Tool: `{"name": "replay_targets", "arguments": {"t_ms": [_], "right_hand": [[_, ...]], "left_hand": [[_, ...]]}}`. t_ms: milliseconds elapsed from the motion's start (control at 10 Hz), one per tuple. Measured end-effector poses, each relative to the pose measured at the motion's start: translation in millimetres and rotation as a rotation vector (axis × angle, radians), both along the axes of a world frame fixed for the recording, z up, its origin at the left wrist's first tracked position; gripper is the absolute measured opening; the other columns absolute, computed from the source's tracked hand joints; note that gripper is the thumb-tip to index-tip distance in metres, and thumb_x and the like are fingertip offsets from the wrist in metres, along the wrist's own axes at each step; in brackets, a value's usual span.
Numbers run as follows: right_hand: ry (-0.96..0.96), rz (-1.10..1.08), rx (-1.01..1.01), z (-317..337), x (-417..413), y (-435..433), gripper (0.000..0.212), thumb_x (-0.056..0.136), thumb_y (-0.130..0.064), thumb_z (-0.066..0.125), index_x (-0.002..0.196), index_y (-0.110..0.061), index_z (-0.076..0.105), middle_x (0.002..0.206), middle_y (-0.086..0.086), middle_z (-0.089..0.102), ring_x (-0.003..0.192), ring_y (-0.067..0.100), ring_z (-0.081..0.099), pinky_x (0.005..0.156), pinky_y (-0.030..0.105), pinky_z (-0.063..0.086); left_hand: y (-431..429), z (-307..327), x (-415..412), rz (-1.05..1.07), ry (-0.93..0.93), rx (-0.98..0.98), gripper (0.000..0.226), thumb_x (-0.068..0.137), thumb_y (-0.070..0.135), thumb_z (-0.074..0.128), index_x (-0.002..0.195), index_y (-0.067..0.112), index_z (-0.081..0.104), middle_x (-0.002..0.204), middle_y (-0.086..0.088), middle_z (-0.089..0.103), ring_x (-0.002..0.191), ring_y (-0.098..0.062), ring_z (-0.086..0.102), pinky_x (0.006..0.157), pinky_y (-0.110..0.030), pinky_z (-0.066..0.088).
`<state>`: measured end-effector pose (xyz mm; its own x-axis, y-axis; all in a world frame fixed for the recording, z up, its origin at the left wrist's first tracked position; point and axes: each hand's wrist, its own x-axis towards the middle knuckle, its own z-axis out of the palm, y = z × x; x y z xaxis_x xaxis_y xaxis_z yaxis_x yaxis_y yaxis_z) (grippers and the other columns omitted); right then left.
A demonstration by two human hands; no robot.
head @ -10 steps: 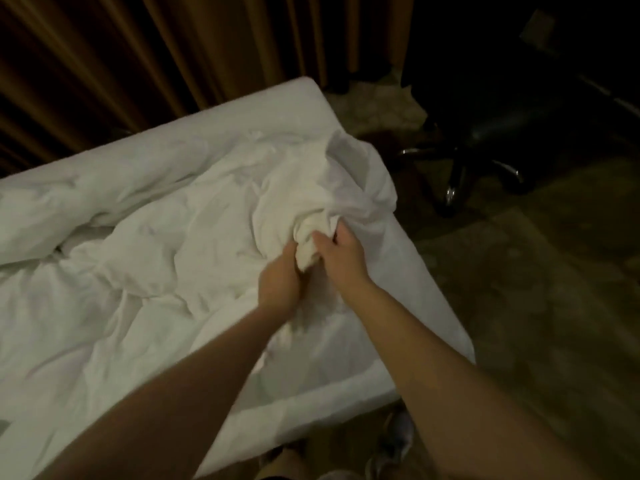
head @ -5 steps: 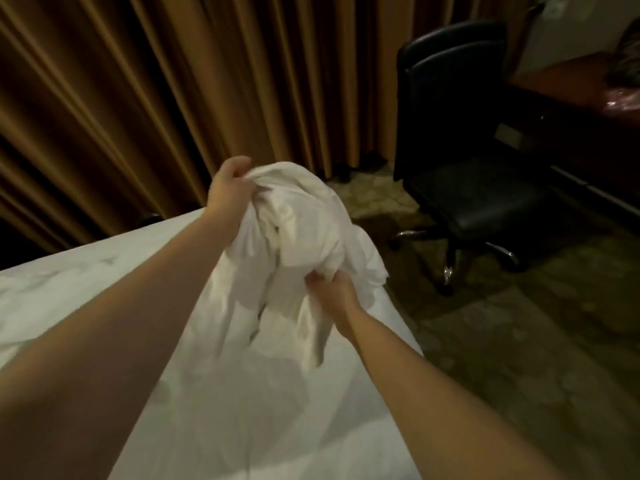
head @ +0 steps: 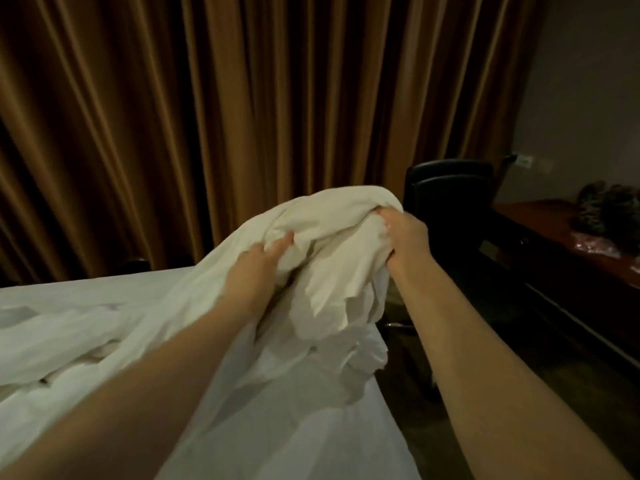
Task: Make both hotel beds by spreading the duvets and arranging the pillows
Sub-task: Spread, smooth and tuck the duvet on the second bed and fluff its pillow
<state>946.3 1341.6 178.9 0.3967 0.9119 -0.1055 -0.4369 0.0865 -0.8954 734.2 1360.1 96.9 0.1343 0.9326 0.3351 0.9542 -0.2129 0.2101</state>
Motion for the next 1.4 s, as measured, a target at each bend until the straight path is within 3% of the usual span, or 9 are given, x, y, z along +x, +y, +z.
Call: {"name": "replay_targets", "arguments": {"t_ms": [100, 300, 600, 700, 800, 900, 1100, 1300, 1400], "right_hand": [[-0.207, 0.031, -0.164, -63.6, -0.6, -4.1, 0.07, 0.08, -0.046, 0.071, 0.141, -0.039, 0.036, 0.136, 0.003, 0.05, 0.114, 0.029, 0.055, 0.085, 0.046, 0.053], [-0.217, 0.219, -0.594, -180.0, -59.6, -42.7, 0.062, 0.09, -0.04, 0.061, 0.136, -0.003, 0.046, 0.126, 0.015, 0.055, 0.114, 0.032, 0.055, 0.089, 0.04, 0.046], [0.253, -0.021, -0.059, -13.3, -57.2, 30.7, 0.042, 0.102, -0.011, 0.039, 0.143, -0.005, 0.033, 0.14, 0.014, 0.044, 0.123, 0.032, 0.047, 0.088, 0.033, 0.043], [0.36, 0.016, 0.018, 18.5, -61.3, 47.8, 0.043, 0.098, -0.006, 0.046, 0.14, -0.008, 0.04, 0.138, 0.018, 0.047, 0.121, 0.037, 0.048, 0.095, 0.038, 0.048], [0.419, 0.054, 0.061, 22.0, -73.9, 52.1, 0.049, 0.097, -0.011, 0.053, 0.143, -0.019, 0.038, 0.138, 0.015, 0.048, 0.123, 0.035, 0.049, 0.097, 0.048, 0.044], [0.285, 0.056, 0.088, 9.2, -80.7, 44.3, 0.047, 0.099, -0.022, 0.051, 0.143, -0.017, 0.037, 0.132, 0.013, 0.054, 0.118, 0.031, 0.055, 0.086, 0.041, 0.049], [-0.386, 0.171, -0.209, -75.4, -62.2, 24.6, 0.091, 0.08, -0.061, 0.062, 0.151, -0.031, 0.014, 0.147, 0.004, 0.037, 0.13, 0.029, 0.044, 0.104, 0.048, 0.04], [-0.589, 0.495, -0.093, -160.6, -102.5, -21.3, 0.076, 0.074, -0.042, 0.076, 0.136, -0.031, 0.035, 0.129, -0.013, 0.053, 0.119, 0.009, 0.053, 0.097, 0.029, 0.047], [-0.692, 0.205, -0.242, -149.9, -101.8, -11.5, 0.034, 0.092, -0.043, 0.056, 0.111, -0.015, 0.057, 0.101, -0.002, 0.062, 0.103, 0.021, 0.061, 0.085, 0.026, 0.045]], "left_hand": [[44.2, 41.5, -25.8, 0.022, -0.072, 0.04, 0.046, 0.098, 0.02, 0.043, 0.14, 0.036, 0.039, 0.116, -0.009, 0.053, 0.104, -0.03, 0.057, 0.087, -0.037, 0.048], [76.6, 61.4, -26.9, -0.028, -0.049, 0.133, 0.057, 0.093, 0.002, 0.048, 0.141, 0.032, 0.042, 0.124, -0.006, 0.052, 0.114, -0.031, 0.052, 0.095, -0.037, 0.043], [24.0, -16.6, -10.6, -0.269, 0.28, 0.097, 0.075, 0.095, 0.043, 0.04, 0.151, 0.024, -0.006, 0.159, -0.006, 0.001, 0.145, -0.027, 0.006, 0.116, -0.053, 0.003], [-6.0, -60.1, 2.2, -0.281, -0.04, -0.206, 0.098, 0.087, 0.063, 0.046, 0.144, 0.032, -0.027, 0.157, 0.0, -0.019, 0.146, -0.021, -0.002, 0.119, -0.044, 0.007], [11.2, -64.8, 4.4, -0.069, -0.391, -0.405, 0.089, 0.089, 0.053, 0.052, 0.151, 0.02, -0.003, 0.156, -0.015, 0.01, 0.141, -0.03, 0.021, 0.113, -0.04, 0.026], [13.1, -45.9, 5.2, -0.086, -0.479, -0.42, 0.037, 0.099, 0.026, 0.045, 0.129, 0.005, 0.052, 0.125, -0.017, 0.058, 0.114, -0.031, 0.054, 0.09, -0.032, 0.04], [25.2, 37.9, 24.0, -0.141, -0.76, -0.074, 0.032, 0.102, 0.016, 0.039, 0.126, 0.002, 0.055, 0.127, -0.015, 0.057, 0.119, -0.028, 0.051, 0.091, -0.023, 0.033], [51.5, 67.9, 36.9, -0.137, -1.062, -0.206, 0.031, 0.101, 0.017, 0.039, 0.123, 0.004, 0.057, 0.122, -0.01, 0.058, 0.112, -0.023, 0.054, 0.097, -0.03, 0.044], [40.3, 62.5, 50.0, -0.211, -1.082, -0.24, 0.027, 0.1, 0.027, 0.044, 0.12, 0.013, 0.055, 0.115, -0.007, 0.06, 0.106, -0.023, 0.057, 0.093, -0.039, 0.048]]}}
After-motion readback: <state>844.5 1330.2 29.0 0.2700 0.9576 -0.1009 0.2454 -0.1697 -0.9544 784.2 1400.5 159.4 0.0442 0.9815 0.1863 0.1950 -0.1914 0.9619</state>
